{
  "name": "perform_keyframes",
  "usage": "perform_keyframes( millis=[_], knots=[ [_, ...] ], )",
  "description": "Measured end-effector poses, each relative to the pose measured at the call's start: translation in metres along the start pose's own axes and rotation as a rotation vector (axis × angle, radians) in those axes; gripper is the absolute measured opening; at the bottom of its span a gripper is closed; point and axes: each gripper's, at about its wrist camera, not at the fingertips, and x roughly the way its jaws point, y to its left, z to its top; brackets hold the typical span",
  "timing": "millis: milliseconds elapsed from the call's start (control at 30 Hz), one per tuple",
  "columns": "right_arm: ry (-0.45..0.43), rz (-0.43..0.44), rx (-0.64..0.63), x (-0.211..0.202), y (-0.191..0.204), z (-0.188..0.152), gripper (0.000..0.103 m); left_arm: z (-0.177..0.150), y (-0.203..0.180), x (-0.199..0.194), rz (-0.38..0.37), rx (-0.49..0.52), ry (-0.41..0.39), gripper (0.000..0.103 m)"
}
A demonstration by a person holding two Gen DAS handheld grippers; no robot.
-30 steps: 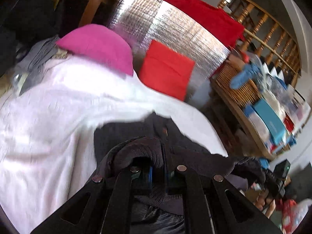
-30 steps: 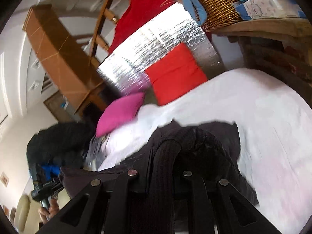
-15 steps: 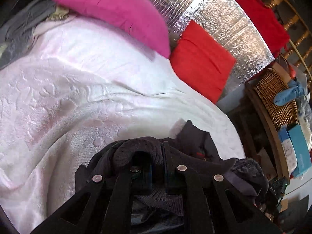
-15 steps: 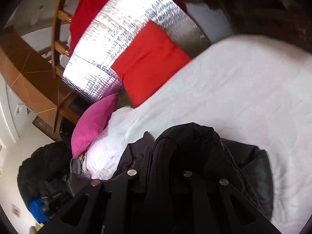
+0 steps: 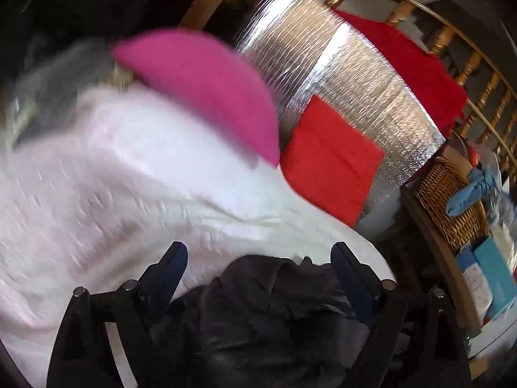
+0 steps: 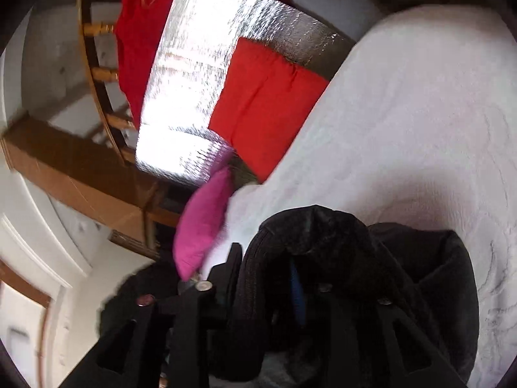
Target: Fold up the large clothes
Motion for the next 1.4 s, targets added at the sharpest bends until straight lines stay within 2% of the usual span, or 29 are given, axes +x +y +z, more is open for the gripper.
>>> perform_keyframes(
  millis=[33, 100, 167, 200, 233, 333, 433, 533, 600, 633, 700, 733, 767, 800, 867, 933, 1000, 1067, 1133, 1200, 1233, 1267, 1333, 1400],
  knots=[
    [-0.004, 0.031, 0.038, -0.004, -0.004, 0.0, 0.054, 0.001, -0.002, -0.006, 0.001, 0.001, 0.009, 0.09],
    [-0.072, 0.121, 0.135, -0.02, -0.014, 0.0, 0.083, -0.002, -0.004, -0.02, 0.028, -0.023, 0.053, 0.09],
    [-0.192, 0.183, 0.153, -0.048, -0.016, 0.002, 0.101, -0.017, -0.004, -0.033, 0.035, -0.035, 0.072, 0.09],
    [-0.234, 0.203, 0.147, -0.059, -0.014, 0.002, 0.102, -0.027, -0.004, -0.037, 0.049, -0.027, 0.083, 0.09],
    [-0.264, 0.168, 0.128, -0.072, -0.01, 0.003, 0.102, -0.04, -0.004, -0.04, 0.076, -0.01, 0.107, 0.091],
    [-0.251, -0.069, -0.01, -0.091, 0.016, 0.0, 0.102, -0.073, -0.002, -0.037, 0.183, 0.03, 0.24, 0.09],
    [-0.215, -0.287, -0.136, -0.098, 0.028, -0.018, 0.102, -0.082, 0.006, -0.041, 0.255, 0.005, 0.244, 0.09],
    [-0.141, -0.448, -0.218, -0.087, 0.024, -0.04, 0.09, -0.084, 0.014, -0.036, 0.38, 0.043, 0.256, 0.09],
    [-0.081, -0.581, -0.305, -0.069, 0.023, -0.05, 0.082, -0.087, 0.027, -0.021, 0.426, 0.052, 0.325, 0.09],
    [-0.045, -0.639, -0.345, -0.057, 0.019, -0.054, 0.078, -0.09, 0.033, -0.015, 0.426, 0.045, 0.358, 0.09],
    [0.058, -0.687, -0.35, -0.035, 0.003, -0.06, 0.05, -0.094, 0.046, -0.004, 0.398, -0.011, 0.425, 0.09],
    [0.084, -0.699, -0.351, -0.028, 0.001, -0.062, 0.047, -0.093, 0.052, -0.002, 0.36, -0.052, 0.425, 0.087],
    [0.082, -0.726, -0.378, -0.023, 0.003, -0.064, 0.036, -0.092, 0.054, -0.002, 0.339, -0.064, 0.423, 0.075],
    [0.075, -0.753, -0.435, -0.02, 0.013, -0.068, 0.028, -0.09, 0.055, -0.002, 0.323, -0.07, 0.421, 0.07],
    [0.045, -0.773, -0.492, -0.021, 0.028, -0.07, 0.023, -0.087, 0.049, -0.003, 0.329, -0.057, 0.403, 0.056],
    [-0.008, -0.762, -0.512, -0.027, 0.04, -0.068, 0.021, -0.085, 0.04, -0.003, 0.352, -0.024, 0.38, 0.049],
    [-0.06, -0.753, -0.5, -0.032, 0.042, -0.063, 0.019, -0.083, 0.036, 0.002, 0.382, 0.009, 0.366, 0.049],
    [-0.066, -0.76, -0.447, -0.032, 0.03, -0.058, 0.02, -0.084, 0.035, 0.007, 0.406, 0.045, 0.381, 0.051],
    [0.033, -0.799, -0.404, -0.016, 0.005, -0.056, 0.02, -0.08, 0.033, 0.009, 0.398, 0.058, 0.403, 0.051],
    [0.055, -0.781, -0.366, -0.015, -0.004, -0.054, 0.023, -0.067, 0.031, 0.007, 0.368, 0.053, 0.389, 0.051],
    [0.054, -0.756, -0.35, -0.019, 0.0, -0.05, 0.023, -0.057, 0.029, 0.002, 0.347, 0.05, 0.366, 0.055],
    [0.05, -0.726, -0.338, -0.023, 0.005, -0.044, 0.023, -0.048, 0.028, -0.002, 0.334, 0.046, 0.343, 0.066],
    [-0.001, -0.649, -0.322, -0.039, 0.019, -0.03, 0.035, -0.026, 0.022, -0.006, 0.312, 0.05, 0.285, 0.08],
    [-0.074, -0.591, -0.338, -0.045, 0.033, -0.018, 0.101, -0.006, 0.011, 0.001, 0.295, 0.085, 0.248, 0.084]
  ],
)
